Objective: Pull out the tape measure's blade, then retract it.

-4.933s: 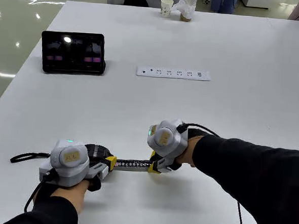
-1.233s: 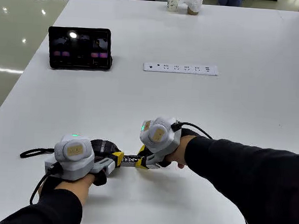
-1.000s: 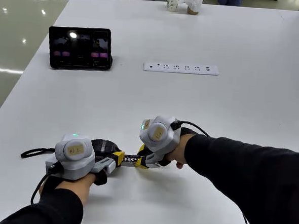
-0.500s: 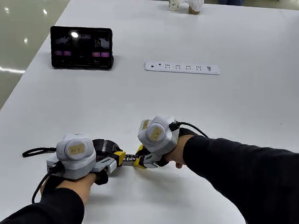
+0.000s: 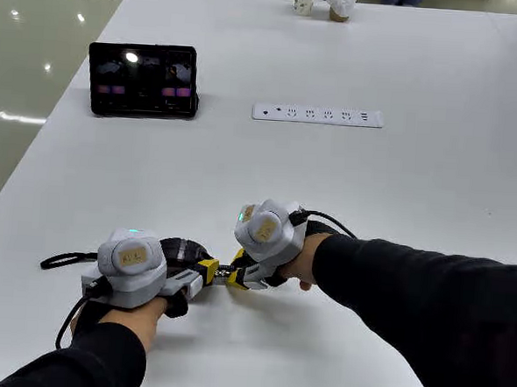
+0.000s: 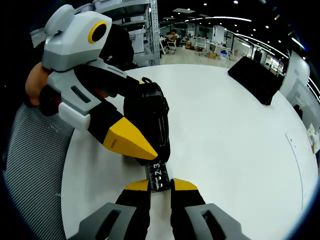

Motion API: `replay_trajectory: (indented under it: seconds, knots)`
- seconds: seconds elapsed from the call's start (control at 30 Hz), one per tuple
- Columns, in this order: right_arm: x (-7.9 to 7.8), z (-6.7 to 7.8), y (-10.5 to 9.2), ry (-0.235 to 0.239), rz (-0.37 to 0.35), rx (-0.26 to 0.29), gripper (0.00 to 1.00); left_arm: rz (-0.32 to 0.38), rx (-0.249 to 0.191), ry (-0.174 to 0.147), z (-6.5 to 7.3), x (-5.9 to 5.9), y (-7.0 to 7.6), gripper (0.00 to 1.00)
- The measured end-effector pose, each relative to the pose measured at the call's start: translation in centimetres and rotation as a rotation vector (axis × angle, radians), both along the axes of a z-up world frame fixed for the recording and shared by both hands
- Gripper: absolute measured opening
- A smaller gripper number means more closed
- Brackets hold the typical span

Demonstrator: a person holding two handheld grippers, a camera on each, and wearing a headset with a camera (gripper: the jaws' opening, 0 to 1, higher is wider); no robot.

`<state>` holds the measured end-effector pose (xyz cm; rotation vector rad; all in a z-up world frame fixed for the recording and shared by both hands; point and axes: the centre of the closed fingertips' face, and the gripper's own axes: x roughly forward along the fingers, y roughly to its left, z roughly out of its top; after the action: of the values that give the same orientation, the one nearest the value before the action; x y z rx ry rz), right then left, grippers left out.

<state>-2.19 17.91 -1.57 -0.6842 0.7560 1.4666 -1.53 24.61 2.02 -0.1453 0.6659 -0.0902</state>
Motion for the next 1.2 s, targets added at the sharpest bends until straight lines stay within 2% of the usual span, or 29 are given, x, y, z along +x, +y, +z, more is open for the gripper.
replay_trajectory:
  seconds: [1.2]
  knots:
    - [-0.3, 0.0, 1.8, 0.008, 0.000, 0.022, 0.12, 0.005, -0.012, 0.002, 0.0, 0.1, 0.0, 0.58]
